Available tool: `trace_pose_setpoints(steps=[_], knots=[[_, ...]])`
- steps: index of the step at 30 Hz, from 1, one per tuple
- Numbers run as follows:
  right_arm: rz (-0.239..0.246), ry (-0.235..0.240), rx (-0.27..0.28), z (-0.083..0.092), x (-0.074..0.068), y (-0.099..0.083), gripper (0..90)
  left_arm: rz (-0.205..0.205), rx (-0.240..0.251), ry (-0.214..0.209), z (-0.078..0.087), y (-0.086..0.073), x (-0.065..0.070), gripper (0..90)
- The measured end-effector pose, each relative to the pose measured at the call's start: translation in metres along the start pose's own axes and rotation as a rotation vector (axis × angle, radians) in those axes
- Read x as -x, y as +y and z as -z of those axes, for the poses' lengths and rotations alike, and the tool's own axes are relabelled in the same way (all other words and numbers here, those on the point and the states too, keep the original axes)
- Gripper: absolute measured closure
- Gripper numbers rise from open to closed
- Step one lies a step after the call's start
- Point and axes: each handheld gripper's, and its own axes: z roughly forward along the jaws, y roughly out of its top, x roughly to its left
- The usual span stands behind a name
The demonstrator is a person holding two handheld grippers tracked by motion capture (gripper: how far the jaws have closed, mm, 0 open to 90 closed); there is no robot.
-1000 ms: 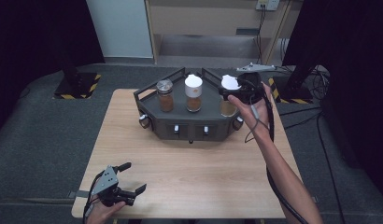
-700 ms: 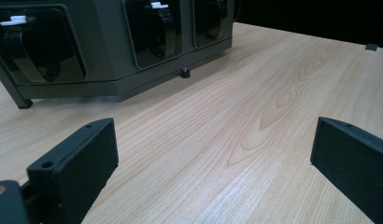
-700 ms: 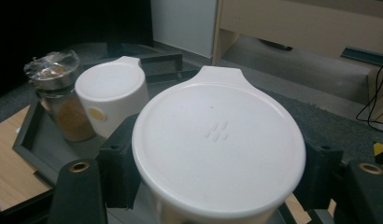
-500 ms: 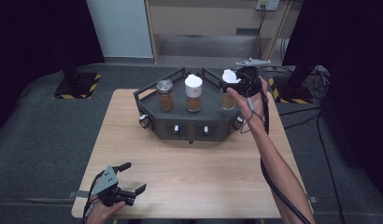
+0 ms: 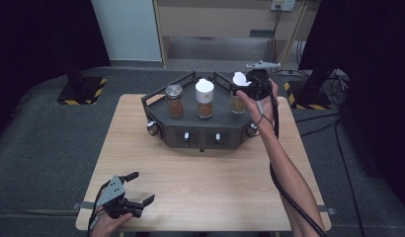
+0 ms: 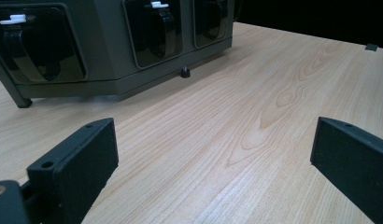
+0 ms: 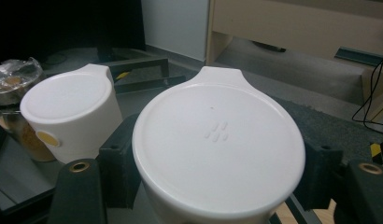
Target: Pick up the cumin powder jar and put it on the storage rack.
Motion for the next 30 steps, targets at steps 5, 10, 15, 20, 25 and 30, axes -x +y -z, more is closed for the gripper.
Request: trace_pose_setpoints(steps=[5,10,15,20,25,30], knots=[[-0.003,0.0,-0.006,-0.01,0.001,-0.002,30.9,0.002,0.0,0.0,0.0,0.0,0.0,0.0],[-0.009,0.008,-0.01,-0.017,0.003,-0.007,30.9,0.004,0.002,0.0,0.0,-0.001,0.0,0.0],[-0.007,0.006,-0.015,-0.021,0.002,-0.01,31.0,0.003,0.002,-0.001,0.0,-0.001,-0.001,0.0],[0.003,0.011,-0.024,-0.024,0.001,-0.011,30.9,0.002,0.002,-0.001,0.0,-0.001,-0.001,0.0],[0.003,0.012,-0.028,-0.027,0.0,-0.014,30.9,0.002,0.002,0.0,0.0,-0.001,-0.001,0.0],[-0.002,0.011,-0.03,-0.028,0.001,-0.015,30.9,0.0,0.0,-0.001,0.0,0.0,-0.001,0.0]])
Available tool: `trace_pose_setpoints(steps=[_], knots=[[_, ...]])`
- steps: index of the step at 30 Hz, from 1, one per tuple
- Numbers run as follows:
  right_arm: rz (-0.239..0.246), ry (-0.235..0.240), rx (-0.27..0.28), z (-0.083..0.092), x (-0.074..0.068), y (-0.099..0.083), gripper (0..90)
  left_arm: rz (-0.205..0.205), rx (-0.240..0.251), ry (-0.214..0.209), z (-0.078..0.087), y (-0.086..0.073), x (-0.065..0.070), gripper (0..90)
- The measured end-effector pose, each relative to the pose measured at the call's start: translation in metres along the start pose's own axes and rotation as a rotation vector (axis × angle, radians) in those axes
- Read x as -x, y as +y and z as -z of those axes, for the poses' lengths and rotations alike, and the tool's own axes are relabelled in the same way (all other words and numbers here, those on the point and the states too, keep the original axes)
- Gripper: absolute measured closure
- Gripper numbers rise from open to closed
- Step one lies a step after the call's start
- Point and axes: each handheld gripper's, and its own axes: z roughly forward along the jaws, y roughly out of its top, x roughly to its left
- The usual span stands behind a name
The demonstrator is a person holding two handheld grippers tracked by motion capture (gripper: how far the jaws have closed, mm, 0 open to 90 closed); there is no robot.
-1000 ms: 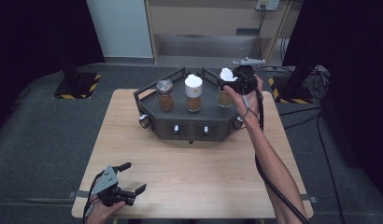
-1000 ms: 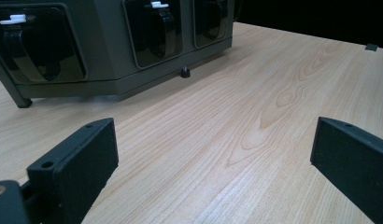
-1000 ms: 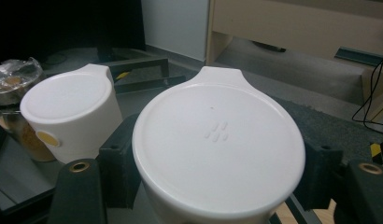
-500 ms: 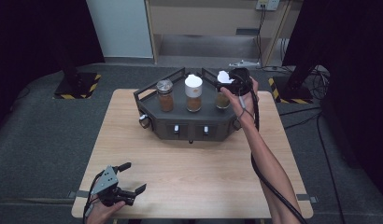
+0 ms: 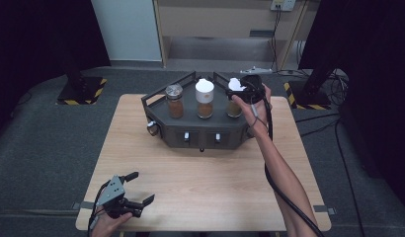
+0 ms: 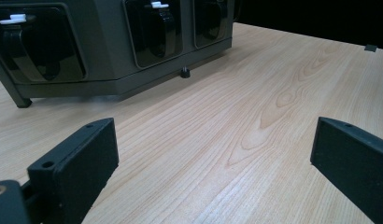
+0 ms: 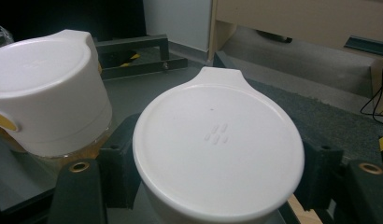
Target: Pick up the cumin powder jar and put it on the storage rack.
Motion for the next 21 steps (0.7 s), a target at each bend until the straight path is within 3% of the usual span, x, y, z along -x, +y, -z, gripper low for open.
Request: trace_pose_setpoints(steps=[18,21], knots=[[-0.011,0.006,0.023,0.001,0.005,-0.009,30.3,-0.003,-0.001,0.0,0.0,0.0,0.0,0.0],[0.002,-0.002,0.037,0.002,0.004,-0.011,25.0,-0.003,-0.001,0.001,0.0,0.0,0.0,0.0]])
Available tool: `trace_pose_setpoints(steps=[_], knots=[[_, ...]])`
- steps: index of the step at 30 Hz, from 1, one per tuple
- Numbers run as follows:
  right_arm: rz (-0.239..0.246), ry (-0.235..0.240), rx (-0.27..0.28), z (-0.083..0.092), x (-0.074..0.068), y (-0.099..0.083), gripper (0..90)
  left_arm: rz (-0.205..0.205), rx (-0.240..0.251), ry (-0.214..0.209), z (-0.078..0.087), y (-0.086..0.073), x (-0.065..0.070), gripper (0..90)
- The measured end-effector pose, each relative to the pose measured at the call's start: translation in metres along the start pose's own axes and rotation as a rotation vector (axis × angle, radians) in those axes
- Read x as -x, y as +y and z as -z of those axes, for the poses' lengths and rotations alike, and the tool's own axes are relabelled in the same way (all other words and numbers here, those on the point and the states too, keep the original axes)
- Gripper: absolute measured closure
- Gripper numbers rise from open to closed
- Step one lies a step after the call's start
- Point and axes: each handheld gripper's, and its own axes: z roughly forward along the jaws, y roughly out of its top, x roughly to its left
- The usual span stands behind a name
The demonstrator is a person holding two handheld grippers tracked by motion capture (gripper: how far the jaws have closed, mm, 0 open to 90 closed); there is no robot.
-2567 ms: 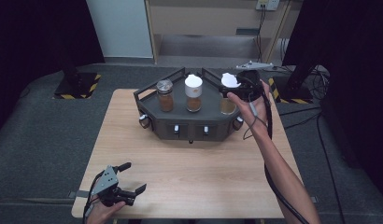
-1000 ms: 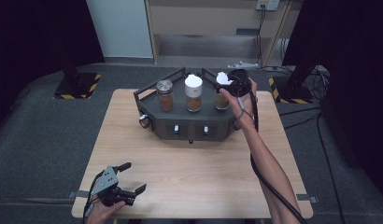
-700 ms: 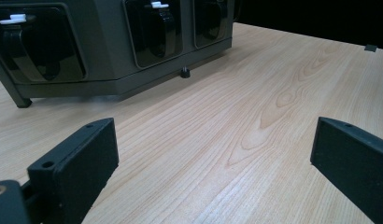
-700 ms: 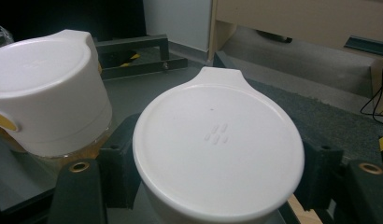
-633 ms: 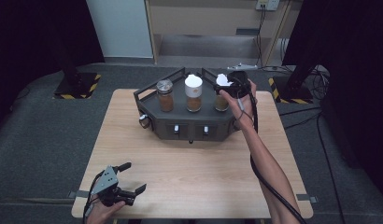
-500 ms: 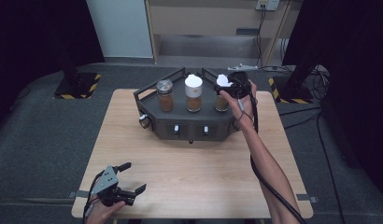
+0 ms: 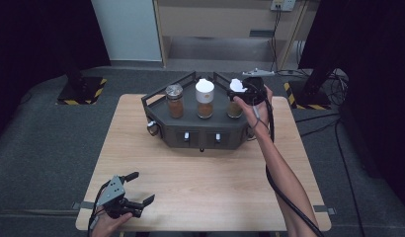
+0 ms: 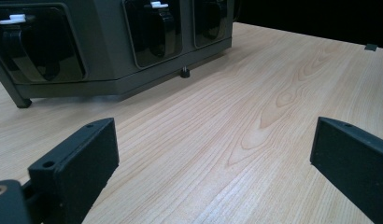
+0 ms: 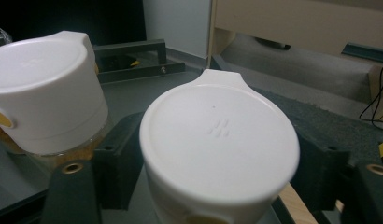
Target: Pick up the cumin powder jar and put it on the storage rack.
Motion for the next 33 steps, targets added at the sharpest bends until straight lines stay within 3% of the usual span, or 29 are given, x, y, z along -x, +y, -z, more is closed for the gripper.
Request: trace_pose_setpoints(steps=[5,11,20,33], knots=[[0.032,-0.021,0.038,0.008,-0.004,0.0,13.4,0.0,0.0,0.0,0.0,0.0,0.0,0.0],[0.06,-0.027,0.083,0.024,-0.006,0.002,11.4,0.001,0.001,-0.001,-0.001,0.0,0.0,0.0],[0.077,0.003,0.129,0.05,-0.006,0.009,8.1,0.001,0.001,0.0,-0.001,0.0,0.0,0.0],[0.159,0.06,0.179,0.096,-0.016,0.004,5.4,0.004,0.002,0.002,0.0,-0.001,0.0,0.0]])
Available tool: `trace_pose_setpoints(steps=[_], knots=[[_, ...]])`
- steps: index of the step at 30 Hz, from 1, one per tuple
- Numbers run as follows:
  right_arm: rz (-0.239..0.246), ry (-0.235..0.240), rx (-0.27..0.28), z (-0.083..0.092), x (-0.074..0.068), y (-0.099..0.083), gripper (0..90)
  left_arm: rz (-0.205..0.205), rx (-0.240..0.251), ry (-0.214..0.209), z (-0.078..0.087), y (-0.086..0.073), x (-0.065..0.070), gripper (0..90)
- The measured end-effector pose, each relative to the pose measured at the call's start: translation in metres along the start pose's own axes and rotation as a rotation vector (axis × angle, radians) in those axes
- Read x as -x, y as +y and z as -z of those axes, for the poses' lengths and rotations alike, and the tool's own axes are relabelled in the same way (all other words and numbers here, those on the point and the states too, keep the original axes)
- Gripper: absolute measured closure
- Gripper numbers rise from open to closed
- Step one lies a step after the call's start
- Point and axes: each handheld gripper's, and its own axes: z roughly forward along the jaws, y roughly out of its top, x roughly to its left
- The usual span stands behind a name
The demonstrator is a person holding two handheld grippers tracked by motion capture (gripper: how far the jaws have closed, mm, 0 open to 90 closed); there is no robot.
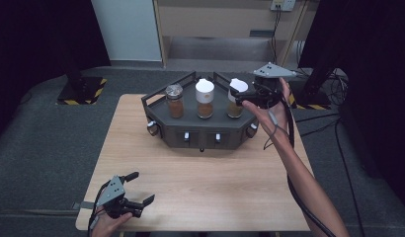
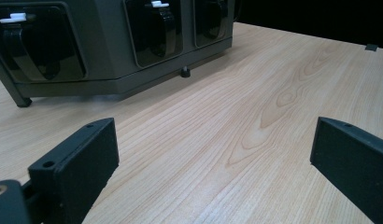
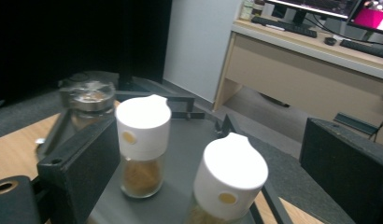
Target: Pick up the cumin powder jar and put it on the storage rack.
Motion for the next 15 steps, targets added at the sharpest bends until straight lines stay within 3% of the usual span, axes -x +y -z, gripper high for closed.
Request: trace_pose_setpoints(steps=[15], knots=[[0.003,0.107,0.025,0.04,-0.008,-0.026,5.2,0.003,0.003,0.0,-0.002,0.0,0.0,0.0]])
